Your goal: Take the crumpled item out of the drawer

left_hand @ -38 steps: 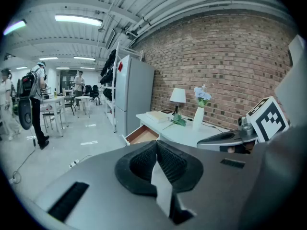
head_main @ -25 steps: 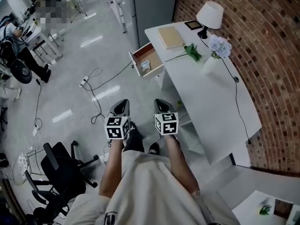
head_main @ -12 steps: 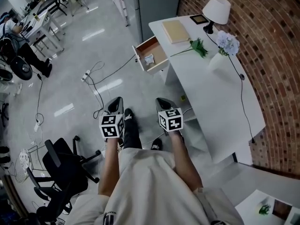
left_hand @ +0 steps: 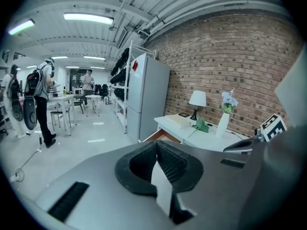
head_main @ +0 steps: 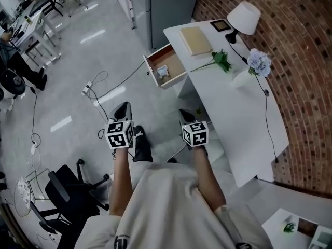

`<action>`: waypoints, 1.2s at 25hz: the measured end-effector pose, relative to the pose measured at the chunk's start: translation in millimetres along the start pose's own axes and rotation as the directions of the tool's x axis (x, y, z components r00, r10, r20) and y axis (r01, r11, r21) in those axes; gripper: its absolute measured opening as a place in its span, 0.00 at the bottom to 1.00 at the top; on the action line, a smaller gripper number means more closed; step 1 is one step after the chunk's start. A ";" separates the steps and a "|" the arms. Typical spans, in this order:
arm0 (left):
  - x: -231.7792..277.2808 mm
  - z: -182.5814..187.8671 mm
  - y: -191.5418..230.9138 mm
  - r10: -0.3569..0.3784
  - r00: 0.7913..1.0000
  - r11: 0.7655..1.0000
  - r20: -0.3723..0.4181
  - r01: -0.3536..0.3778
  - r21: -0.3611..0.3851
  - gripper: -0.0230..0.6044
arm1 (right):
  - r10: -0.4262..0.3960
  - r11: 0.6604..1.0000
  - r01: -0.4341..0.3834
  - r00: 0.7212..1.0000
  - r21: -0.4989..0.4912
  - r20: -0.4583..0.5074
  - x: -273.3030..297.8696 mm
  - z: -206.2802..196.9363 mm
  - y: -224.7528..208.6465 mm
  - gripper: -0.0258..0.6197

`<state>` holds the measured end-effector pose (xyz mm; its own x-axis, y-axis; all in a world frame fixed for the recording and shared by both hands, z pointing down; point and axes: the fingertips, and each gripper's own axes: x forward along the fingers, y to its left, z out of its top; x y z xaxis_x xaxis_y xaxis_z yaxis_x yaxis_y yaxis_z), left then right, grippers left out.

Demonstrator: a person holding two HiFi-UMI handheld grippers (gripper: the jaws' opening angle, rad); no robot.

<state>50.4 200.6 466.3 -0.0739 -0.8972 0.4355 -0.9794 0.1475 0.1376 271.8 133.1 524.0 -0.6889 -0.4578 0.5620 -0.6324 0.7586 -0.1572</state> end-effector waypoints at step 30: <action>171.8 35.6 156.2 -0.300 0.946 0.950 -0.126 0.285 -0.126 0.06 | -0.202 0.917 0.245 0.966 0.315 -0.163 145.6 35.9 -10.1 0.08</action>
<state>-121.9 54.7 530.9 0.2477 -0.8404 0.4821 -0.9282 -0.0632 0.3667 165.1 42.1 578.2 -0.4801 -0.5199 0.7065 -0.8601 0.4373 -0.2627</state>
